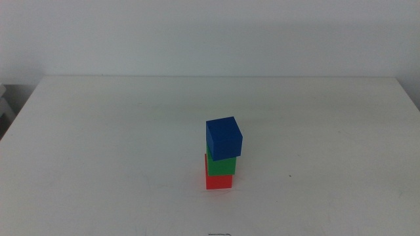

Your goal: Stack red cubes first, then green, then blue cubes in a specific spot.

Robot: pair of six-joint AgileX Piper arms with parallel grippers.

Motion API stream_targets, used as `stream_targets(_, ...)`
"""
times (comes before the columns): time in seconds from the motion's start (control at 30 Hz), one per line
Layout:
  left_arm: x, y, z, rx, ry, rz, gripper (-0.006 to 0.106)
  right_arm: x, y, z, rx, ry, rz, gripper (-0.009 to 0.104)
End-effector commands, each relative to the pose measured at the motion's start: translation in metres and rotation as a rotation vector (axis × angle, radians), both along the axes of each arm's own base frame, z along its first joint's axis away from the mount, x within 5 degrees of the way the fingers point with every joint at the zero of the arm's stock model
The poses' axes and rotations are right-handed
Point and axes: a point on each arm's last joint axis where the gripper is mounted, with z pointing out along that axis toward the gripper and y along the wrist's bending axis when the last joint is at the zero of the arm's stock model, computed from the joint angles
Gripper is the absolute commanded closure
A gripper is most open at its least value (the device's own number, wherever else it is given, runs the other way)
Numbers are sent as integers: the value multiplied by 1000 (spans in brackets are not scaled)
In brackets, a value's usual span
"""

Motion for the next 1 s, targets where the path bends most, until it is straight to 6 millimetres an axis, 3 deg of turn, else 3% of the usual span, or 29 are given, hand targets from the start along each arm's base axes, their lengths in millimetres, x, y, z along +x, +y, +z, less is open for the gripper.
stream_targets(0.0, -2, 0, 11, -31, -95, -4, 7, 0, -2, 13, -13, -98, -7, 24)
stream_targets(0.17, 0, 0, 4, -28, -77, -4, 7, 0, -2, 13, -13, -98, -7, 24)
stream_targets(0.33, -10, 0, -15, -51, -83, -13, 7, 0, -2, 11, -10, -92, -6, 24)
stream_targets(0.67, -20, 1, -100, -96, -110, -28, 7, 2, -3, 5, -32, -72, -13, 24)
stream_targets(0.8, -21, 0, -128, -169, -109, -27, 7, 0, -4, -9, -41, -115, -16, 24)
stream_targets(0.97, -26, 7, -143, -195, -165, 74, 7, -17, -9, -39, -115, -330, -24, 24)
